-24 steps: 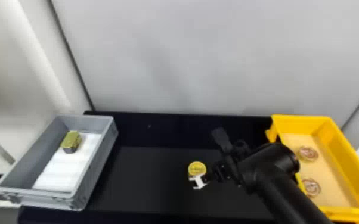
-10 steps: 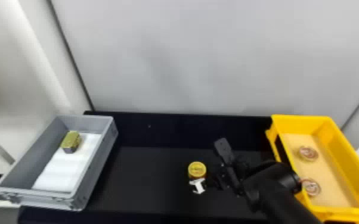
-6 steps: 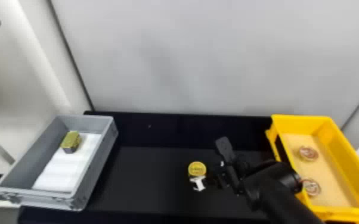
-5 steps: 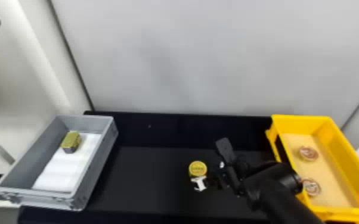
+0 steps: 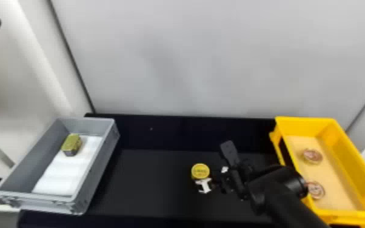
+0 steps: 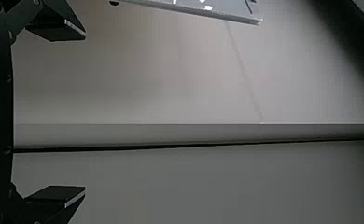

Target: Pick up the round yellow can and place it in the yellow rectangular box

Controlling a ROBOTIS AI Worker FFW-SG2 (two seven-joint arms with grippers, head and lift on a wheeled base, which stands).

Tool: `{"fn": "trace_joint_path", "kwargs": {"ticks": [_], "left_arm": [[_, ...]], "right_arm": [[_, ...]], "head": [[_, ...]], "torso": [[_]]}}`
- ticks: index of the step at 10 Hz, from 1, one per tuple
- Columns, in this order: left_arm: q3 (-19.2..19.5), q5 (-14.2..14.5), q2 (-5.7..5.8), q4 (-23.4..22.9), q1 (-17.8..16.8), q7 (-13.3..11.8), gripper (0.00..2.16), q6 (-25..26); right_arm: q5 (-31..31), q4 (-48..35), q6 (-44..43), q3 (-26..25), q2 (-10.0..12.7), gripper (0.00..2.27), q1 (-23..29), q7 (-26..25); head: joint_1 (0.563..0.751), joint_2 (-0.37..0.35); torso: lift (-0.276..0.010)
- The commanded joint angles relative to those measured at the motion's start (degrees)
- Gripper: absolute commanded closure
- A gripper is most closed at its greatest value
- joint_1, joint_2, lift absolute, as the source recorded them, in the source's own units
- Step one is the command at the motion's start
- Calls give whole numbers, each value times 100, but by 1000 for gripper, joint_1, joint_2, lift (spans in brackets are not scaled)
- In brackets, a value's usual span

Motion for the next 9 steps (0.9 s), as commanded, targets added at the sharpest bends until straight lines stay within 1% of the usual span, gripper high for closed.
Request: {"fn": "trace_joint_path", "kwargs": {"ticks": [1,6,8,9], "left_arm": [[0,-4,-8,0,9,1,113,9],[18,-13,9,-18,70,-8,113,53],[53,-13,27,-44,97,-8,113,88],[79,-13,36,-62,114,-8,113,115]], "right_arm": [[0,-126,7,17,5,582,16,18],[-105,-767,254,88,5,648,95,44],[-105,-1418,553,79,5,648,218,79],[-52,-2033,816,9,-44,647,350,70]], "head": [[694,54],[694,54],[694,54],[694,54]], "torso": [[0],[0],[0],[0]]}}
